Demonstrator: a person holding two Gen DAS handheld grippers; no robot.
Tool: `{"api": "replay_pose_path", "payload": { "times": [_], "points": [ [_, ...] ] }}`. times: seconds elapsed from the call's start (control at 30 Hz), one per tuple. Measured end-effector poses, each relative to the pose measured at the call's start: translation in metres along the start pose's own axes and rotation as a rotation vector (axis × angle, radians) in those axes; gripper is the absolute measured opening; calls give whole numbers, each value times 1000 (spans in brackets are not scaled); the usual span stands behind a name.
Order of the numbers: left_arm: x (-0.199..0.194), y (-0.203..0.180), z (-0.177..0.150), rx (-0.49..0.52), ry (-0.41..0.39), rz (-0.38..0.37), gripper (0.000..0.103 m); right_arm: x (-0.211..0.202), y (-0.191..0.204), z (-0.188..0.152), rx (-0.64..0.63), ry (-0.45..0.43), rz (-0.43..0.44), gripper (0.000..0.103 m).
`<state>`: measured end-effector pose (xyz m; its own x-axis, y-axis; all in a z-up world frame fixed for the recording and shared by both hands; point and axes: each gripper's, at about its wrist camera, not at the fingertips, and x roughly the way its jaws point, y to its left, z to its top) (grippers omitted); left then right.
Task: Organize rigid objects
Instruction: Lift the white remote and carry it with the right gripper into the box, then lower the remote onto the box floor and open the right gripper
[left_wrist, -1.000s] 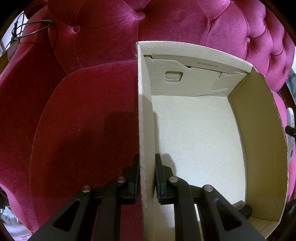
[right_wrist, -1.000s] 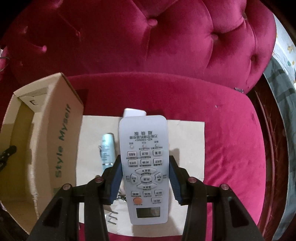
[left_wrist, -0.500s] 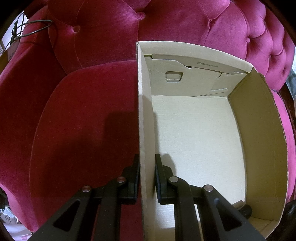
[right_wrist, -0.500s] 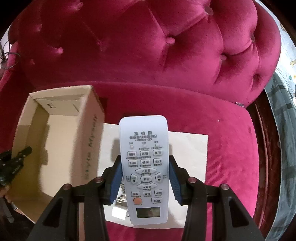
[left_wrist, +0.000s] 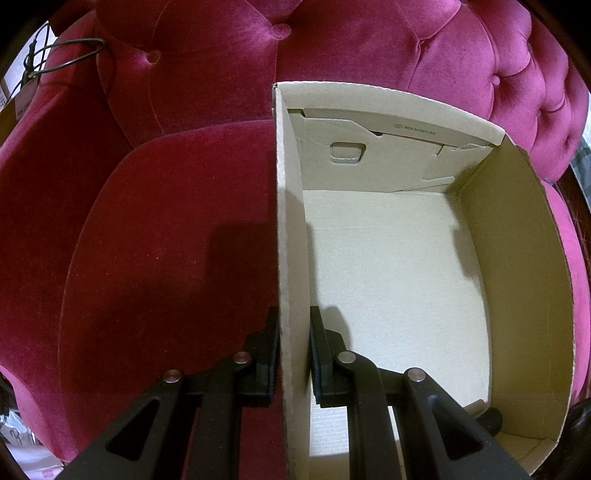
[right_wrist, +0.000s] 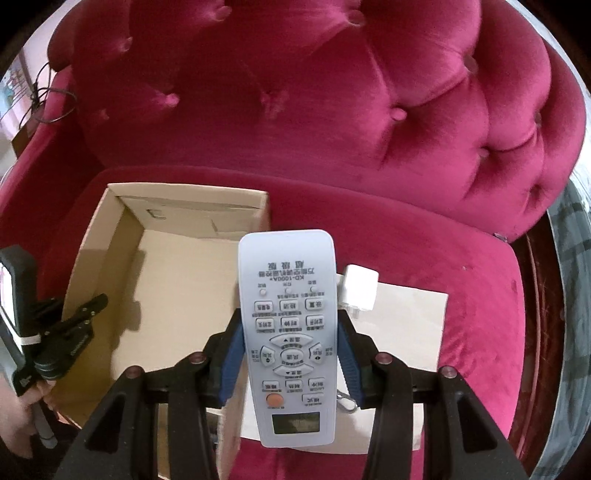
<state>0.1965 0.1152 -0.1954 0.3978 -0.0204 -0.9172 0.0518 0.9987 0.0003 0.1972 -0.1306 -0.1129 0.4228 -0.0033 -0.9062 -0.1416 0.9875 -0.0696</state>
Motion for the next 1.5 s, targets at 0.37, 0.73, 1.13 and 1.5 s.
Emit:
{"api": "replay_pose_path", "payload": {
  "times": [0.37,0.73,1.13,1.5],
  "points": [
    [0,-1,0,0,0,-1,15,8,47,8,-40,-4,70,50],
    [0,-2,0,1,0,-1,15,33,87,13,-70,26,113,50],
    [1,-3,0,1,0,0,15,71,107,14,-69,78,131,50],
    [0,-3,0,2,-1,-1,15,122,119,10,-57,173,142,50]
  ]
}}
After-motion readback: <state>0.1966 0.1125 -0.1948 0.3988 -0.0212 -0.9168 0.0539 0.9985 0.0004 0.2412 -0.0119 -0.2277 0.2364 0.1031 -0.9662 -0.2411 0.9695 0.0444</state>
